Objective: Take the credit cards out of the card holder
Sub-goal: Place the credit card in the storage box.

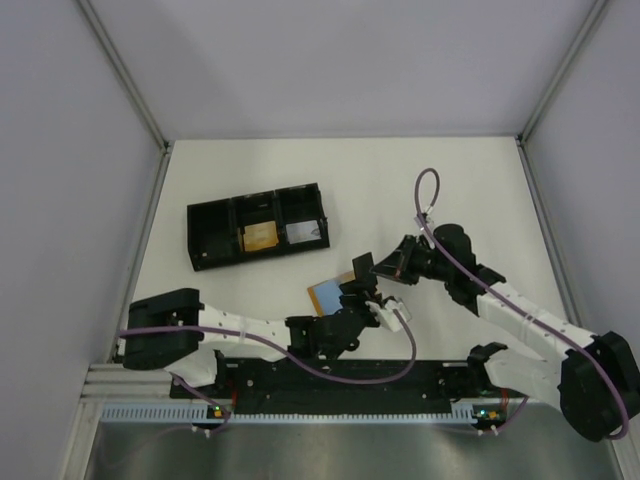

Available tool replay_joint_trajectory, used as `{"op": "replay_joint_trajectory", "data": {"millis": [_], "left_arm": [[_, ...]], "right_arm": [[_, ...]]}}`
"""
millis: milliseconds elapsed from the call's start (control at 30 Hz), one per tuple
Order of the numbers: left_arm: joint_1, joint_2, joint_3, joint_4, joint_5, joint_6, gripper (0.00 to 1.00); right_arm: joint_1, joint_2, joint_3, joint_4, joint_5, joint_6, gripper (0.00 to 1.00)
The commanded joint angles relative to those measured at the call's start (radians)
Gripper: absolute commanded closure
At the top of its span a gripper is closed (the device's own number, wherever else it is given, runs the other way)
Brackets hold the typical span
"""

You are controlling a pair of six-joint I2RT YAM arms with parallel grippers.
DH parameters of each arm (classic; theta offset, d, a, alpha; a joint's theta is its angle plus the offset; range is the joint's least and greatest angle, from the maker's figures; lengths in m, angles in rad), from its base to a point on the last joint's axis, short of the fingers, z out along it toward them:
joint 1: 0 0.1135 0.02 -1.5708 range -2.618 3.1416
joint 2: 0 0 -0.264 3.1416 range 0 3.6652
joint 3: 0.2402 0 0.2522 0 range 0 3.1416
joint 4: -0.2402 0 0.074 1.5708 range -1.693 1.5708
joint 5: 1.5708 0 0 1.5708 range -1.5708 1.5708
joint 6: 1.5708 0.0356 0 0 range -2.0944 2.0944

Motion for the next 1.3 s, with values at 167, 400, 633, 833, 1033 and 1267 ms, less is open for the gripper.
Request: {"op": "replay_joint_trajectory", "data": {"millis": [167, 400, 633, 833, 1033, 1267], "left_arm": [[-0.009, 0.140, 0.097, 0.209, -0.174, 0.105, 0.59], [-0.010, 0.133, 0.096, 0.173, -0.209, 0.050, 1.00], [-0.010, 0.079, 0.073, 0.088, -0.203, -0.042, 1.00], [-0.007, -0.010, 0.031, -0.008, -0.179, -0.164, 1.00], [0.066, -0.168, -0.028, -0.157, -0.050, -0.379, 1.00], [0.321, -0.454, -0.123, -0.298, 0.276, -0.658, 1.00]], "right_arm": [[0.018, -0.066, 0.024, 0.006, 0.031, 0.046, 1.00], [0.018, -0.088, 0.021, 0.014, 0.055, 0.068, 1.00], [0.017, -0.091, 0.051, 0.012, 0.092, 0.065, 0.76], [0.011, -0.095, 0.088, -0.009, 0.124, 0.014, 0.36], [-0.001, -0.161, 0.122, -0.084, 0.169, -0.095, 0.18], [-0.003, -0.275, 0.096, -0.141, 0.279, -0.270, 0.12]]}}
